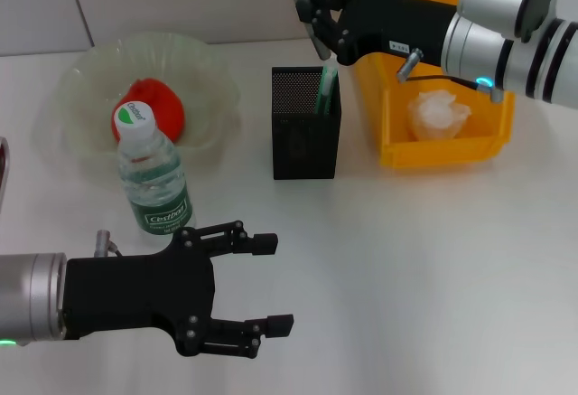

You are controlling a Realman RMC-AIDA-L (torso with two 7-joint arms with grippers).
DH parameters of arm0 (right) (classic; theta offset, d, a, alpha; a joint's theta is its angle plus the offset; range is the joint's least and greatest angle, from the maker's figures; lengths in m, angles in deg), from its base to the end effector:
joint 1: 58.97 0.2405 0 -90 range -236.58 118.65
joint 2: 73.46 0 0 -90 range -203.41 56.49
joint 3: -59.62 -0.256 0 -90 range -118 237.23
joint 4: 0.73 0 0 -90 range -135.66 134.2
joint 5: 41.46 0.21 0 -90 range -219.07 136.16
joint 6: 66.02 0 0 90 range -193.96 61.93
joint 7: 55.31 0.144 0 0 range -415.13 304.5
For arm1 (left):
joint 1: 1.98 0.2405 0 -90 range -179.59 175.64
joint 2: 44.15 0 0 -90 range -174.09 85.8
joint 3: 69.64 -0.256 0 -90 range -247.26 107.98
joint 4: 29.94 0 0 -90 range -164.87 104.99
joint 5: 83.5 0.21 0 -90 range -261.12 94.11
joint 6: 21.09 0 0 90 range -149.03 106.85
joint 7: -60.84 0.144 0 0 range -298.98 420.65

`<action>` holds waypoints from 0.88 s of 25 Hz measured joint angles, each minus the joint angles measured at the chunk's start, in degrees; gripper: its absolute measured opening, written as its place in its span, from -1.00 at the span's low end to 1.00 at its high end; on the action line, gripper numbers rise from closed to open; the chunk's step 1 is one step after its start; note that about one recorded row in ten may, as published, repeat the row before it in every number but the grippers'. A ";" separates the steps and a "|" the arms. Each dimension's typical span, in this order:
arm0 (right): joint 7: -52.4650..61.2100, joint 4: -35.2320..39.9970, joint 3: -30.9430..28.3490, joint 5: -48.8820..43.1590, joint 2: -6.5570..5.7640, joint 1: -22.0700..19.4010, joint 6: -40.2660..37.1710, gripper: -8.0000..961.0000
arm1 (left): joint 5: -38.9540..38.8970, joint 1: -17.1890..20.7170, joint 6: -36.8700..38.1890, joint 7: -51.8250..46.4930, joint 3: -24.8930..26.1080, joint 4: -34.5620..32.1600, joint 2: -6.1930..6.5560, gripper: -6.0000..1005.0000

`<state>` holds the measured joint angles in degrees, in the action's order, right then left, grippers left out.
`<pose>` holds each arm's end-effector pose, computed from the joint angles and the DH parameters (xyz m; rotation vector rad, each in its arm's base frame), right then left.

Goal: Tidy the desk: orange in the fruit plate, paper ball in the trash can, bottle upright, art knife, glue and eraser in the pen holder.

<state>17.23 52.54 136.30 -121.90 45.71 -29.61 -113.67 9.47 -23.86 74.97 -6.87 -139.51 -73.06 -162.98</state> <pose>0.1712 0.4106 -0.0044 -2.3456 0.2022 0.6297 -0.2244 0.2724 -0.0331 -2.9966 -0.1579 -0.9153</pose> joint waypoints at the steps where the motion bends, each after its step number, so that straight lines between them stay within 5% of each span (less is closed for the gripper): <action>1: -0.31 -0.55 0.00 0.27 0.00 0.20 -0.03 -0.71 | 0.00 0.00 0.00 0.00 0.00 0.00 0.00 0.72; 22: -1.45 -5.12 0.56 2.03 0.26 1.15 -0.83 -0.69 | -0.68 0.16 -0.09 1.53 -0.09 1.48 -0.09 0.72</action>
<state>15.79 47.42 136.86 -119.88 45.97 -28.47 -114.50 8.79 -23.70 74.88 -5.34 -139.60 -71.58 -163.06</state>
